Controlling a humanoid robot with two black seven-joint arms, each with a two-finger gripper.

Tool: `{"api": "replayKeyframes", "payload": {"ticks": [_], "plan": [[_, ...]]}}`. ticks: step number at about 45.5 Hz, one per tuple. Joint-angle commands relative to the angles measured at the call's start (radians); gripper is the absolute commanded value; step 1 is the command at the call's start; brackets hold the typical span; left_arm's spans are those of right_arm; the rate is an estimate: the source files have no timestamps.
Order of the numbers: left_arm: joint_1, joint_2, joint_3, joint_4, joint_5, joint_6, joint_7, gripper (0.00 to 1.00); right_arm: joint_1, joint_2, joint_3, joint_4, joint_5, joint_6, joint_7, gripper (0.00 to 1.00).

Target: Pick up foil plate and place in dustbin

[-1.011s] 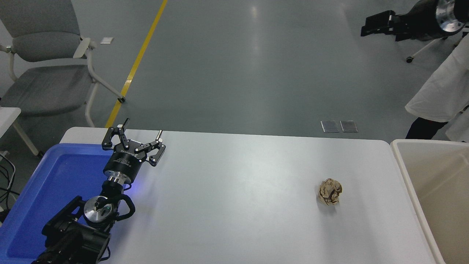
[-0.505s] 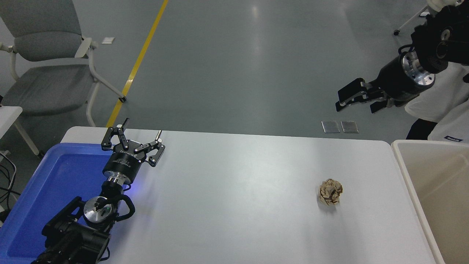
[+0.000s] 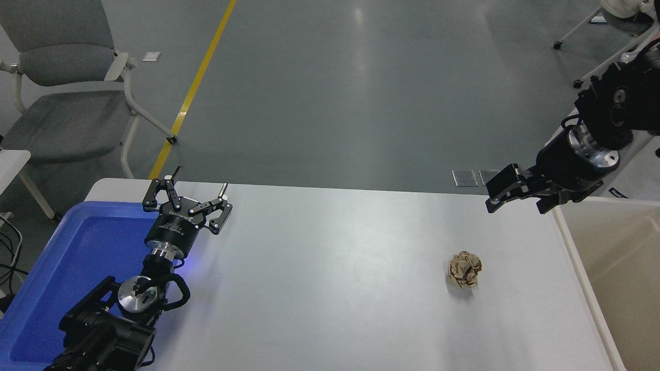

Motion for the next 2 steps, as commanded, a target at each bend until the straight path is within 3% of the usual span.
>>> {"api": "replayKeyframes", "payload": {"ticks": [1, 2], "plan": [[0.000, 0.000, 0.000, 0.000, 0.000, 0.000, 0.000, 0.99, -0.007, 0.000, 0.001, 0.008, 0.003, 0.003, -0.003, 1.00], [0.000, 0.000, 0.000, 0.000, 0.000, 0.000, 0.000, 0.99, -0.007, 0.000, 0.001, 0.008, 0.003, 0.004, -0.003, 1.00]]}}
